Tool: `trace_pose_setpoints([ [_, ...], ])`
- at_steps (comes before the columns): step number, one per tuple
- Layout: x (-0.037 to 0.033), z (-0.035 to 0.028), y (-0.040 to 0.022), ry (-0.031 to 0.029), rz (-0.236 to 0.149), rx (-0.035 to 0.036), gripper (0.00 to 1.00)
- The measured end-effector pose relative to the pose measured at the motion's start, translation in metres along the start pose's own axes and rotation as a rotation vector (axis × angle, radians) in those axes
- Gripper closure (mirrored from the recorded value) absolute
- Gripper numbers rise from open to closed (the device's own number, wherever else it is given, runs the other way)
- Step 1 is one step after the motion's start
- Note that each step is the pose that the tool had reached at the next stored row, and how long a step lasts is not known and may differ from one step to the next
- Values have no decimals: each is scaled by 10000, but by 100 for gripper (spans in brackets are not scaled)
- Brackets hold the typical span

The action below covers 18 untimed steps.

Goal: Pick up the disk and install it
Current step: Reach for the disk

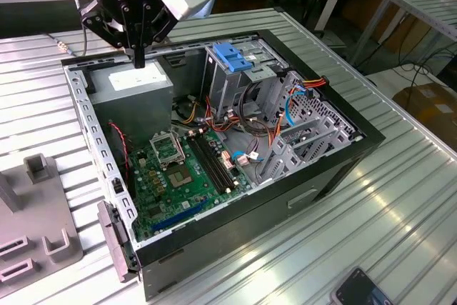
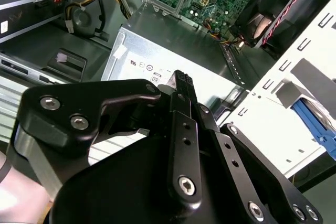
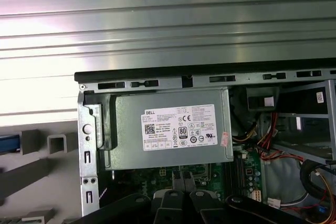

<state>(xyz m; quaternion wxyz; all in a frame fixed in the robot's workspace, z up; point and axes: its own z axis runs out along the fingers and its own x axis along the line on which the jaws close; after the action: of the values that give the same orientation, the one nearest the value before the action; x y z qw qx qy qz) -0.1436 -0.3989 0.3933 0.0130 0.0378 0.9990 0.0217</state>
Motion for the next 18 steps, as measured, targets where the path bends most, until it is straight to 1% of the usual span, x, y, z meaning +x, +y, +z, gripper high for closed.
trace_pose_setpoints([
  [8,23,0,-2,-1,0,0,90],
  [11,46,-1,-4,-1,1,-1,90],
  [18,72,-2,-5,0,1,0,90],
])
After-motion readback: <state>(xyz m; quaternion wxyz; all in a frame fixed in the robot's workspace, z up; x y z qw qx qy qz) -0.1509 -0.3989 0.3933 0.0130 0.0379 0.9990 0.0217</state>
